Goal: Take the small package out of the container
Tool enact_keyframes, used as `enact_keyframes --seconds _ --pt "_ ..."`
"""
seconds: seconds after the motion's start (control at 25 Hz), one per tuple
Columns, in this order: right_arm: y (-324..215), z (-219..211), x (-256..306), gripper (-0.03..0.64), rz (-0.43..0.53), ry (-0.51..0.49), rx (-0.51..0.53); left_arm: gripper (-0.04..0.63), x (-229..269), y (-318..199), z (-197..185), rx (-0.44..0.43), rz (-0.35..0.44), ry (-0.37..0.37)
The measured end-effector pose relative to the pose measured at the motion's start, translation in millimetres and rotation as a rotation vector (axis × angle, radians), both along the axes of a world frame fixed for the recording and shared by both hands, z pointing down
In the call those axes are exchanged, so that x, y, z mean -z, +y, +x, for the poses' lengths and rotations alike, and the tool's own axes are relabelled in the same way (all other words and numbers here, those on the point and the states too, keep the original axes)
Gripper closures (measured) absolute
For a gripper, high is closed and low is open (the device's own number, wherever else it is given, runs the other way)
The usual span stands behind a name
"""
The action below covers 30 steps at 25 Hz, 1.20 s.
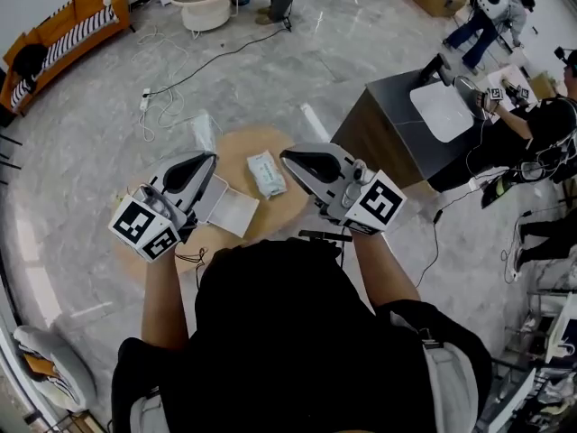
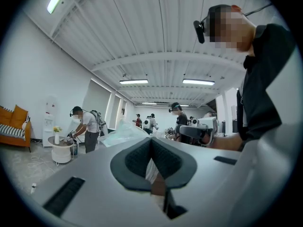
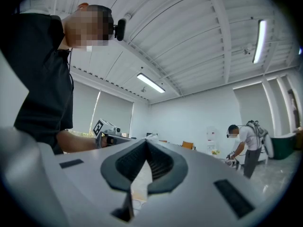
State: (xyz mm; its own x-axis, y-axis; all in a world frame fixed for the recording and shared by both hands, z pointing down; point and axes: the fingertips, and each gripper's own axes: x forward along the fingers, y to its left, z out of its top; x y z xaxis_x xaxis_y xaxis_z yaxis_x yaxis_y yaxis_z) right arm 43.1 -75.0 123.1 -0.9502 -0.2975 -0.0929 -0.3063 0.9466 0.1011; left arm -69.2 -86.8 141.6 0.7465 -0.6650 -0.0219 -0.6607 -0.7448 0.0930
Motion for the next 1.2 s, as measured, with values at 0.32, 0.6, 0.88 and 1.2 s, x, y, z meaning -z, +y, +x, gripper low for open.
enact_keyframes --seconds 0.32,0.6,0.88,1.2 --pt "5.0 12.6 -11.0 0.606 -0.02 0.007 -0.013 0.578 -7.1 7.3 24.2 -0.058 -0.008 -0.009" --pt "4.4 19.3 -15.0 0.606 -0.021 0.007 -0.017 0.578 -11.5 12.3 38.4 -0.1 -0.023 -0.009" --pt "3.4 16.7 -19.6 0.606 -0.032 0.002 0.009 0.578 -18.7 10.1 41.9 -0.117 -0.034 -0.007" --pt "-0.6 10.5 -18.6 0.605 -0.046 -0.027 0.025 0.578 -30.1 5.1 42.7 -0.137 -0.067 -0.006"
